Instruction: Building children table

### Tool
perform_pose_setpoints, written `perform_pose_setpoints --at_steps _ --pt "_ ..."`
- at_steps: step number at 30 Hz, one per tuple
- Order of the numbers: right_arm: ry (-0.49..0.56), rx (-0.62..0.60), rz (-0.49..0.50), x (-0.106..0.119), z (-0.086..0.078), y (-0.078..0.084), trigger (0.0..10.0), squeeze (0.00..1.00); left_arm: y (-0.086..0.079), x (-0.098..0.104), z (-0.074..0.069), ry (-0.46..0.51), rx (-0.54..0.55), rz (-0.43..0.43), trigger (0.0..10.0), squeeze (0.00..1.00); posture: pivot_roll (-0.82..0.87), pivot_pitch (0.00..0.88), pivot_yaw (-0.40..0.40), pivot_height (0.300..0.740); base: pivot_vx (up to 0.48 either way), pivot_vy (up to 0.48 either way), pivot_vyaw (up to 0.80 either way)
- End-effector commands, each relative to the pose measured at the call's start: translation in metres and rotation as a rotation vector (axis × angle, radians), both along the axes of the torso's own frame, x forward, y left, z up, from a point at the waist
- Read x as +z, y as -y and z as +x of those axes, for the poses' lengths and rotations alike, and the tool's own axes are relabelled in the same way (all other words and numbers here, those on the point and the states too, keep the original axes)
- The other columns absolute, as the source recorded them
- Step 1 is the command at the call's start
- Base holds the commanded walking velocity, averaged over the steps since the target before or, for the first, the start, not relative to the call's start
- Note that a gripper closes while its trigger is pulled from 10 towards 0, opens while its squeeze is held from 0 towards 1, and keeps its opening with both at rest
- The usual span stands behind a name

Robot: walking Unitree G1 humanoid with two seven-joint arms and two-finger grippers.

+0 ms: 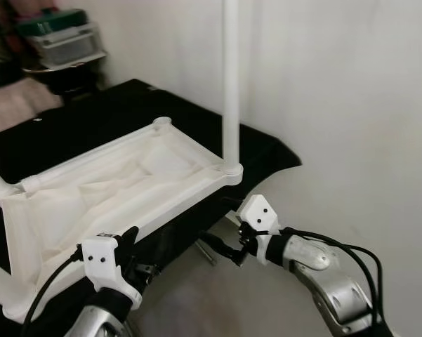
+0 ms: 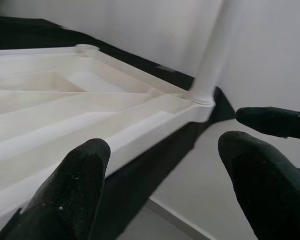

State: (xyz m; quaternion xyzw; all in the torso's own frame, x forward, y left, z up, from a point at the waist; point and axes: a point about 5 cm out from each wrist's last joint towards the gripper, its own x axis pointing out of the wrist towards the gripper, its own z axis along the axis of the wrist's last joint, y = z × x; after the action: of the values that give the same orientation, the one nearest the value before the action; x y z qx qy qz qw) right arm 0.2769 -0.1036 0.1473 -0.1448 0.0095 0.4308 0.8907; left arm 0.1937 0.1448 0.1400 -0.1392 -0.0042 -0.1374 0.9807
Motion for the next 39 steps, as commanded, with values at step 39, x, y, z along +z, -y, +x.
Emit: perform_pose_setpoints --at_steps 39 --pt "0.016 0.015 0.048 0.000 0.006 -0.007 10.0 0.00 -0.010 -0.004 0.015 -0.014 0.027 0.052 10.0 0.00 -0.09 0.091 0.015 0.740 0.000 0.000 0.05"
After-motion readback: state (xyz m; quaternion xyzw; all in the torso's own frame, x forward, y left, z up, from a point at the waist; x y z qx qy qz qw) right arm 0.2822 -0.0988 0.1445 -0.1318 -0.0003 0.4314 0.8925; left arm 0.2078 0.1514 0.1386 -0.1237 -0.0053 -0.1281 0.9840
